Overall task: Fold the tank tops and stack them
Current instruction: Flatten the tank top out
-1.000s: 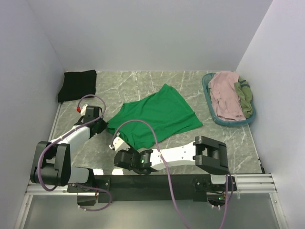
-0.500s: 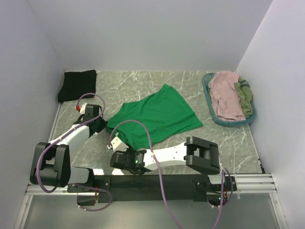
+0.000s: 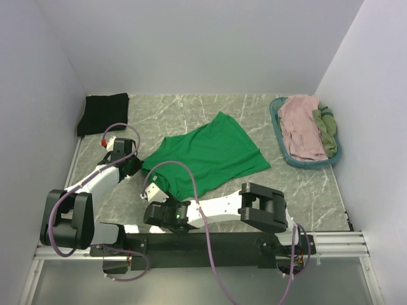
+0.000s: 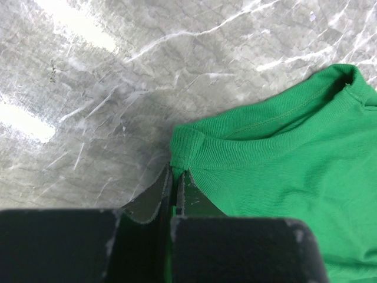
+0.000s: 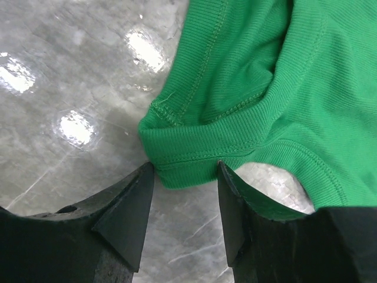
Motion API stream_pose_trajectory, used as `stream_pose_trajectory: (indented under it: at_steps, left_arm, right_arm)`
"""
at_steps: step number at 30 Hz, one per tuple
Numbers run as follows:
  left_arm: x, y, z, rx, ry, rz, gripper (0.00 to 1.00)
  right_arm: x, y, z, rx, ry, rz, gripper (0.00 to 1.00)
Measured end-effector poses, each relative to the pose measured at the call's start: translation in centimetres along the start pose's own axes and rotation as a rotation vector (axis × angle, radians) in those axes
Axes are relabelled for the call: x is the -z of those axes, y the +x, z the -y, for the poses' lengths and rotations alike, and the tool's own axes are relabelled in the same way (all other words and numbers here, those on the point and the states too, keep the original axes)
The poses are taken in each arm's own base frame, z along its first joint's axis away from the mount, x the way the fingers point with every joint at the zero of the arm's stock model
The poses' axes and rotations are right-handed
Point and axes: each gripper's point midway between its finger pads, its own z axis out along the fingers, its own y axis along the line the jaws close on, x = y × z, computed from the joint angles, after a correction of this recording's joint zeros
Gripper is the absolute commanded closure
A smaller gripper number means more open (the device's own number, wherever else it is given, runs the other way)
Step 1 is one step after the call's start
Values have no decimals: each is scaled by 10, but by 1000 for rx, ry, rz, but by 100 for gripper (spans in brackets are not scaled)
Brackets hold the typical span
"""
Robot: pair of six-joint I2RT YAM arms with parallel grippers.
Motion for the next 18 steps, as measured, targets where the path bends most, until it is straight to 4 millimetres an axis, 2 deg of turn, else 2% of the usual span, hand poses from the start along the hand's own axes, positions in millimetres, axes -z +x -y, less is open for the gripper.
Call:
stream_pose_trajectory:
  at_steps: [18]
  left_arm:
    - [0,-1,1,0,1,1,99]
  right_arm:
    - [4,-6,-8,-12,-3,27,42]
